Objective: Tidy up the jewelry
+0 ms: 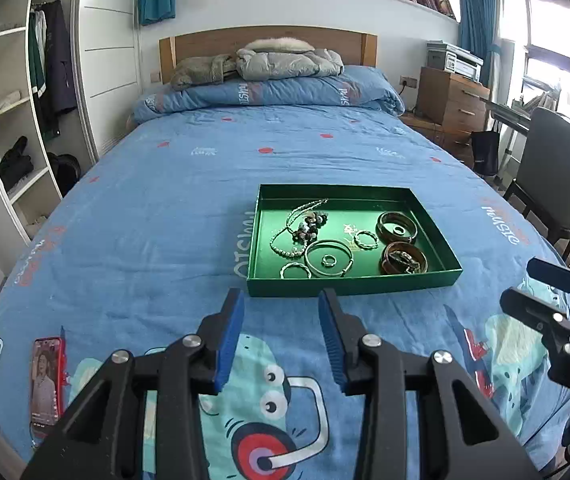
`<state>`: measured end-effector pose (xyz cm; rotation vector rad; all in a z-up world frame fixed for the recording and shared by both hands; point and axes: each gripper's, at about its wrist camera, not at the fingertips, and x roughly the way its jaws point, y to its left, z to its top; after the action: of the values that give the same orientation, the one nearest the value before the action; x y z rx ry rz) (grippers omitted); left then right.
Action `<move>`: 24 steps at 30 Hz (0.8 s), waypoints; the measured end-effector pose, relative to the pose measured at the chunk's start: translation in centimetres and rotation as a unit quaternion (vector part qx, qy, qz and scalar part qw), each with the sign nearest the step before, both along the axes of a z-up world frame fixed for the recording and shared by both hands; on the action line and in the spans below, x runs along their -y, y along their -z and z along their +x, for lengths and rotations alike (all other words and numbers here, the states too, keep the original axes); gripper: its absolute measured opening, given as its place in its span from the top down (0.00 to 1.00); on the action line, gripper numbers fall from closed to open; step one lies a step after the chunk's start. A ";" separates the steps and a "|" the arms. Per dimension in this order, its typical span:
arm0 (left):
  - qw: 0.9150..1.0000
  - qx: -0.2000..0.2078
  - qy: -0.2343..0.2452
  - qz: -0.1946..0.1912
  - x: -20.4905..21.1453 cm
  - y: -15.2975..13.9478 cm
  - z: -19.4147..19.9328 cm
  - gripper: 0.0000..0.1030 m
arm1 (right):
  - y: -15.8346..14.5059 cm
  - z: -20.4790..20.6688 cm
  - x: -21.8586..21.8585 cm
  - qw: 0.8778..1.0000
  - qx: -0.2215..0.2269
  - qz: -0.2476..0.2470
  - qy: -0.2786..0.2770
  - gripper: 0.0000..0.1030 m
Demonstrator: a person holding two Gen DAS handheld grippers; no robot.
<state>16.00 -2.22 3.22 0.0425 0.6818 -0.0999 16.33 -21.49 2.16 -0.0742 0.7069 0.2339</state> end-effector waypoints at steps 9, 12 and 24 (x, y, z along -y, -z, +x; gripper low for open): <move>0.999 0.054 0.002 0.009 -0.4 -1.8 -7.3 0.64 | -0.1 -5.9 -0.1 1.000 0.014 0.006 0.010 0.39; 0.998 0.065 0.006 0.008 -0.6 -2.0 -8.9 0.64 | 0.1 -7.2 -0.2 1.000 0.015 0.004 0.008 0.39; 0.997 0.077 0.008 0.014 -0.6 -1.6 -12.3 0.60 | 0.8 -10.4 1.1 0.999 0.015 0.008 0.032 0.35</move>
<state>3.70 -1.62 4.86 0.0814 0.5291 -0.1021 5.88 -22.62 1.34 -0.0399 0.6756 0.1776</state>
